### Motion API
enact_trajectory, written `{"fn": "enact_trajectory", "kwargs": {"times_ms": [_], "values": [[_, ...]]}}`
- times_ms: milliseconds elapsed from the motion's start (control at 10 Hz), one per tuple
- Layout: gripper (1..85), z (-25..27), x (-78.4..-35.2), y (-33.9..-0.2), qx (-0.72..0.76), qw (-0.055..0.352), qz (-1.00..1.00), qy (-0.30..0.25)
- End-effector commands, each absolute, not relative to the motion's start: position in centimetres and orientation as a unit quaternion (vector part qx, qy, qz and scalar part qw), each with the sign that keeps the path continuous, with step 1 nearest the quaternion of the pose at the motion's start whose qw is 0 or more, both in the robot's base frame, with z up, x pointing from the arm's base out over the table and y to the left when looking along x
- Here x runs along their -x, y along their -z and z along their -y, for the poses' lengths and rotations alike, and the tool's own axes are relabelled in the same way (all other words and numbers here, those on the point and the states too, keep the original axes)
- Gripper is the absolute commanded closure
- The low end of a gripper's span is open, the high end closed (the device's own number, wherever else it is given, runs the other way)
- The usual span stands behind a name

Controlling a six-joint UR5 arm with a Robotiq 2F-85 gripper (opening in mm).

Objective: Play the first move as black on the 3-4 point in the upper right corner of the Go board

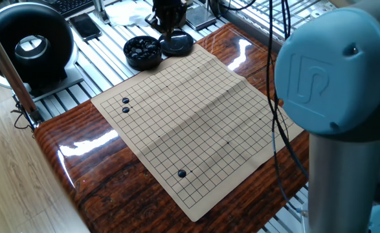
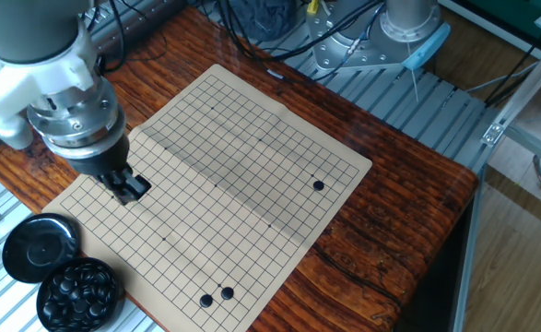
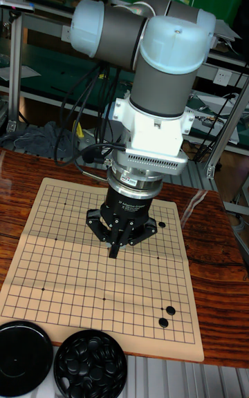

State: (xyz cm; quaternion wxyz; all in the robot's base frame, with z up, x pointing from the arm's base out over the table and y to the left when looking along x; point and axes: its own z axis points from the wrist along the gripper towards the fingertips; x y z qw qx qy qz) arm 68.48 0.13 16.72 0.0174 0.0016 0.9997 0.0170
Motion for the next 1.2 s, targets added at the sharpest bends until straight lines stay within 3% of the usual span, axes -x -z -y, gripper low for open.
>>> {"fn": "enact_trajectory", "kwargs": {"times_ms": [0, 200, 700, 1100], "values": [[84.3, -0.9, -69.2, -16.9, -0.033, 0.030, -0.998, -0.035], [84.3, -1.8, -69.8, -15.9, -0.045, 0.047, -0.997, -0.036], [81.7, 1.8, -78.5, -15.1, 0.018, 0.061, -0.998, -0.020], [77.3, 0.7, -83.1, -13.3, 0.048, 0.083, -0.995, -0.014]]}}
